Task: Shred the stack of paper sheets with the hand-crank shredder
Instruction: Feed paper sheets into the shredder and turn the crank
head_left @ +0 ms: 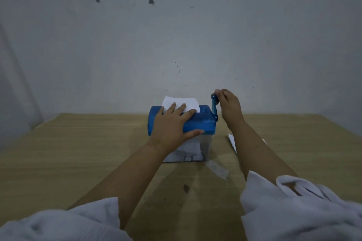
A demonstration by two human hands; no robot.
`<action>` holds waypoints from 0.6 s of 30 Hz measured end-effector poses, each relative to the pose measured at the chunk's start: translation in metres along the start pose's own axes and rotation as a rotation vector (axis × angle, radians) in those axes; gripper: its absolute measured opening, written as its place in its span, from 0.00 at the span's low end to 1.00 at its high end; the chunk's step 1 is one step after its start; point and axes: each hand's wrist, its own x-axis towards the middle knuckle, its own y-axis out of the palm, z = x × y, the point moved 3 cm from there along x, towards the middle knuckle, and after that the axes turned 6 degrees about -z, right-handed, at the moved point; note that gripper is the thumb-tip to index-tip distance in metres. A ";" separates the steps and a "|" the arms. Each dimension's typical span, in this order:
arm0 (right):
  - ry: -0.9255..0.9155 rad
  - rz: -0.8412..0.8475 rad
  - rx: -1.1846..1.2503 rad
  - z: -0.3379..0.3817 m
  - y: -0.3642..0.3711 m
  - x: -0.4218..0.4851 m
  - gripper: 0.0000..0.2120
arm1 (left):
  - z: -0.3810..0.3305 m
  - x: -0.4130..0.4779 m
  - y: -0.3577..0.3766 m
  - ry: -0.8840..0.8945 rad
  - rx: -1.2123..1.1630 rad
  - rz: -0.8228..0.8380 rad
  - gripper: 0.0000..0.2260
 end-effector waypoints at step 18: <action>0.274 0.001 -0.128 -0.054 0.000 -0.085 0.12 | -0.003 -0.001 0.000 -0.101 -0.034 0.032 0.32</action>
